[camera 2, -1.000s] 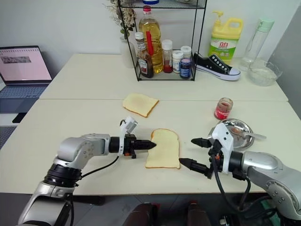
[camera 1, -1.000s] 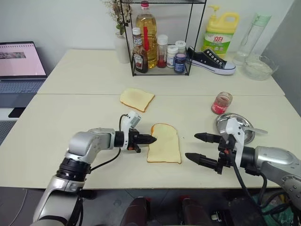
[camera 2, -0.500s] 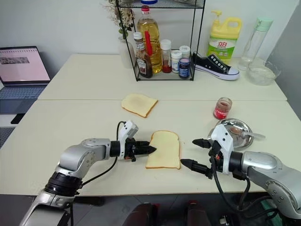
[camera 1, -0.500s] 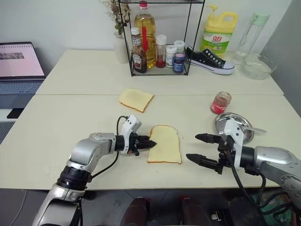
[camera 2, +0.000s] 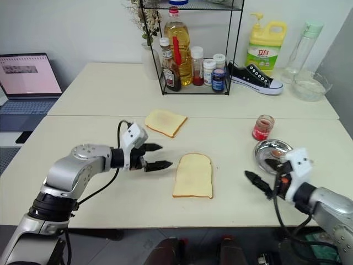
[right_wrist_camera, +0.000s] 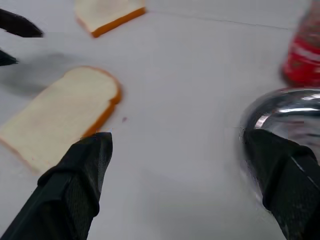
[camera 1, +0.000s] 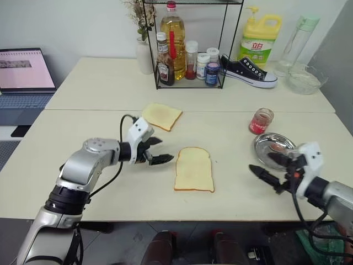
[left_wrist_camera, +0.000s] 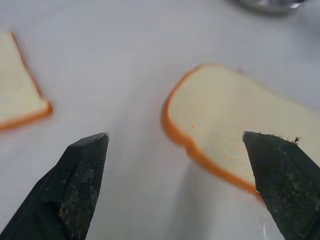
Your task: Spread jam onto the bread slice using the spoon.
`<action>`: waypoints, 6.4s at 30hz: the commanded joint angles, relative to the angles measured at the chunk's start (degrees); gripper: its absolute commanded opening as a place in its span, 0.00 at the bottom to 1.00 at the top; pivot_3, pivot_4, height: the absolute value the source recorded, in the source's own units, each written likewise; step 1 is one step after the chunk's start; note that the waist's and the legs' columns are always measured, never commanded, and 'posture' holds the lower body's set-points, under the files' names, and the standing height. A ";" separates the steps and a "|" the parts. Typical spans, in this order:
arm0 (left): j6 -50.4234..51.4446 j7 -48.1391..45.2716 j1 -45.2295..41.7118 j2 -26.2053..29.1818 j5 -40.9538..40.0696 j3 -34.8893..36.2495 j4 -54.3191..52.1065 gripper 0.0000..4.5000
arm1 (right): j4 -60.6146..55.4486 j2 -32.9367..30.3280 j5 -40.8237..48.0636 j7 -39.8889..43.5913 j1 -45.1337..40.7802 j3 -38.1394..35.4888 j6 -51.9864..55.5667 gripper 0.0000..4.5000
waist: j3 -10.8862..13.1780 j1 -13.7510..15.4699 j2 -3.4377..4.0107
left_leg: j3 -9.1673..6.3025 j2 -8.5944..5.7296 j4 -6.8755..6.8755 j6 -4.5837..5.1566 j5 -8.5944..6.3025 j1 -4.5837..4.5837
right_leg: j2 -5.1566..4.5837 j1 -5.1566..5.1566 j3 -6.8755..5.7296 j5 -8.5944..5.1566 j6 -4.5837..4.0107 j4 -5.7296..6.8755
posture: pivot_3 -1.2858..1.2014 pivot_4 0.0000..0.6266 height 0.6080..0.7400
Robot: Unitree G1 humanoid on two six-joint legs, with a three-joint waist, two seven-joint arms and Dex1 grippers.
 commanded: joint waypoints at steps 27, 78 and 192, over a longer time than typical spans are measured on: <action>-15.38 -5.93 -7.71 -11.81 4.77 -8.79 -5.97 1.00 | 29.18 23.69 22.81 -31.75 -17.69 -20.61 -8.83 1.00 | -0.18 -1.58 0.49 | 0.20 0.08 -0.07 0.02 0.00 0.08 | 0.18 -0.03 0.02 -0.02 -0.02 0.04 | 0.52 0.24 1.00; -13.23 -4.37 -9.93 -11.55 4.82 -8.04 -6.22 1.00 | 36.48 18.44 20.49 -26.87 -23.02 -12.29 -14.43 0.00 | -0.18 -1.99 0.55 | 0.27 0.09 -0.06 0.02 0.00 0.10 | 0.18 -0.03 0.05 -0.02 -0.01 0.05 | 0.52 0.24 1.00; -13.12 -3.69 -8.45 -10.28 4.73 -7.40 -7.61 1.00 | 56.48 10.00 16.35 -16.45 -26.76 -20.22 -4.41 0.99 | -0.19 -2.22 0.65 | 0.32 0.12 -0.03 0.04 0.00 0.08 | 0.20 0.00 0.06 -0.01 -0.01 0.01 | 0.52 0.24 1.00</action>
